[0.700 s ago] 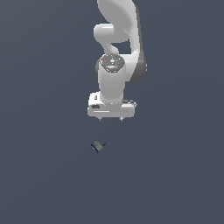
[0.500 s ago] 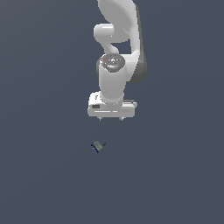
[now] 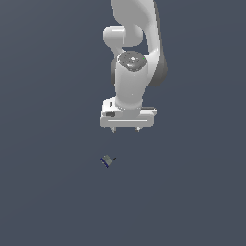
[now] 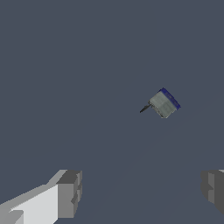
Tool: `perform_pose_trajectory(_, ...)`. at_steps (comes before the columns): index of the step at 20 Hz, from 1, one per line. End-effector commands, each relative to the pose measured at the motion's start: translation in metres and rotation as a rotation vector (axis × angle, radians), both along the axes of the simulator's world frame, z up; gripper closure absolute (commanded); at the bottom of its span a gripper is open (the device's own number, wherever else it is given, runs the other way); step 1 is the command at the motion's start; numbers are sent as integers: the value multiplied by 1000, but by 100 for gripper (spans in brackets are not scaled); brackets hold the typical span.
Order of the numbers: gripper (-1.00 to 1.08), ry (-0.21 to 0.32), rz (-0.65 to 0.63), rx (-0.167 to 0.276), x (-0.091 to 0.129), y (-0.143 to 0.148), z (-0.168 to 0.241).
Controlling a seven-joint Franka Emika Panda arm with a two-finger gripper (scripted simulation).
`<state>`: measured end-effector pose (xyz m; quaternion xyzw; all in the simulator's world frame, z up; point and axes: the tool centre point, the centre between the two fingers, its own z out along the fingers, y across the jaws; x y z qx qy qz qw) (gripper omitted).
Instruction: Pick up the object and move it to a goal position.
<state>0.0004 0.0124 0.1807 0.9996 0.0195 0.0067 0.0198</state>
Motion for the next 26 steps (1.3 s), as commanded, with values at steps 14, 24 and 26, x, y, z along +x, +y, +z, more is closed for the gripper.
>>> perform_pose_trajectory(14, -92, 2, -243, 23, 20, -21, -30)
perform_pose_trajectory(24, -92, 1, -594, 40, 44, -53, -76)
perform_pose_trajectory(26, -92, 1, -657, 42, 48, -59, -85)
